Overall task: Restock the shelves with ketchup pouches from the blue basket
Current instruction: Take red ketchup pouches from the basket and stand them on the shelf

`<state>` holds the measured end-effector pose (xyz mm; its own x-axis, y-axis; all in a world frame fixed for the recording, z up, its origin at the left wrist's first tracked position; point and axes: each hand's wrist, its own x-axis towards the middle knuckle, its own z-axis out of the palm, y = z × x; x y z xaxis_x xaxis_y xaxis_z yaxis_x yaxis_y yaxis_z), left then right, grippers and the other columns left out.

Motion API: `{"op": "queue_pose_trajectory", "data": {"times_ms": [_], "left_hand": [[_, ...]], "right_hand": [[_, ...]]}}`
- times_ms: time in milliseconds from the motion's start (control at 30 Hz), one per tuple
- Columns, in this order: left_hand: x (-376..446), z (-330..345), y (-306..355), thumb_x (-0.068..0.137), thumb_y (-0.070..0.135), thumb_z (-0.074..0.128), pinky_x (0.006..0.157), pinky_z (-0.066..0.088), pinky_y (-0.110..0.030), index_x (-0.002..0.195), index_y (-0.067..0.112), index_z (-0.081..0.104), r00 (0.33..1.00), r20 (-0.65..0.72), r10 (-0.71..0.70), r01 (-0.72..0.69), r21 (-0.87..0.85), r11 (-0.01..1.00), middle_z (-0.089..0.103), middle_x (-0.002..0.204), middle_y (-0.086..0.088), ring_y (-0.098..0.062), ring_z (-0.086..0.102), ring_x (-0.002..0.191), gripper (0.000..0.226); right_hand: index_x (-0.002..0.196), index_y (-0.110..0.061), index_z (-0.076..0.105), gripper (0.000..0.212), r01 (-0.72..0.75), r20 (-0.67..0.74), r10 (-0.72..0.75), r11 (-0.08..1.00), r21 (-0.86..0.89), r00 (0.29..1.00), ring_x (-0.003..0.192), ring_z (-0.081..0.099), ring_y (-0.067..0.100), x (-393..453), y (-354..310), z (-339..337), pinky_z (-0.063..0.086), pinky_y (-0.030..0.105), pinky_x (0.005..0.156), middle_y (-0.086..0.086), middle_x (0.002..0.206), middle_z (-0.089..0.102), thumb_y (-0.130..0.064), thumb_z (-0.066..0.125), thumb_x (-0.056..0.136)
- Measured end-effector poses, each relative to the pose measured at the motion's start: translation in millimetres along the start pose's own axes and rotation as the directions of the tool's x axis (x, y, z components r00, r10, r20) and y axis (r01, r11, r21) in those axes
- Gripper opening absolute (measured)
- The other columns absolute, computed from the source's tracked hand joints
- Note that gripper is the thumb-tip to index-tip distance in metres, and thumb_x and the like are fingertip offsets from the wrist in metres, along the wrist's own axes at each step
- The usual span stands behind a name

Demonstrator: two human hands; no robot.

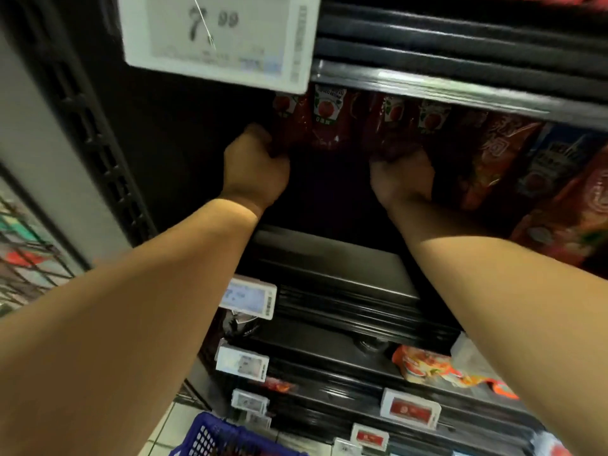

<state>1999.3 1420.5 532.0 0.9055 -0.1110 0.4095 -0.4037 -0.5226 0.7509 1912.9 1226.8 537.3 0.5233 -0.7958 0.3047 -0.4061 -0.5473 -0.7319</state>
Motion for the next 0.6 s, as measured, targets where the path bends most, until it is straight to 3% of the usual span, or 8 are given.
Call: {"op": "queue_pose_trajectory", "data": {"times_ms": [233,433,533,600], "left_hand": [[-33,-32,0,0.087,0.018,0.069,0.085,0.039,-0.017,0.114,0.013,0.068,0.989,0.149,-0.024,0.024,-0.003,1.000,0.071,0.115,-0.008,-0.025,0.063,0.112,0.027],[-49,-57,0,0.089,0.010,0.064,0.074,0.028,-0.001,0.116,0.005,0.067,0.955,0.291,0.066,-0.063,-0.017,0.998,0.071,0.113,-0.012,-0.027,0.063,0.109,0.027],[-59,-70,-2,0.088,0.010,0.065,0.075,0.029,-0.006,0.118,0.007,0.066,0.930,0.360,0.076,-0.081,-0.001,0.997,0.071,0.111,-0.011,-0.026,0.064,0.106,0.030],[-66,-80,-3,0.087,0.008,0.069,0.080,0.038,-0.012,0.118,0.005,0.066,0.912,0.400,0.093,-0.080,-0.048,0.996,0.070,0.109,-0.013,-0.026,0.065,0.102,0.031]], "right_hand": [[0.108,-0.006,0.073,0.030,0.026,-0.011,-0.028,0.988,-0.150,1.000,0.115,0.063,0.035,-52,4,-48,0.048,0.035,0.093,0.016,0.120,0.069,-0.027,0.060,0.091],[0.116,-0.007,0.067,0.032,-0.121,0.023,0.126,0.981,-0.152,0.992,0.119,0.059,0.035,-97,2,-78,0.044,0.032,0.094,0.016,0.124,0.066,-0.026,0.049,0.099],[0.106,-0.005,0.068,0.021,-0.159,-0.008,0.159,0.985,-0.066,0.987,0.100,0.063,0.029,-131,0,-94,0.040,0.024,0.078,0.015,0.107,0.070,-0.019,0.061,0.091],[0.098,-0.005,0.067,0.018,-0.206,-0.076,0.206,0.978,0.014,0.976,0.088,0.063,0.029,-156,1,-106,0.038,0.022,0.072,0.014,0.093,0.071,-0.017,0.067,0.086]]}}
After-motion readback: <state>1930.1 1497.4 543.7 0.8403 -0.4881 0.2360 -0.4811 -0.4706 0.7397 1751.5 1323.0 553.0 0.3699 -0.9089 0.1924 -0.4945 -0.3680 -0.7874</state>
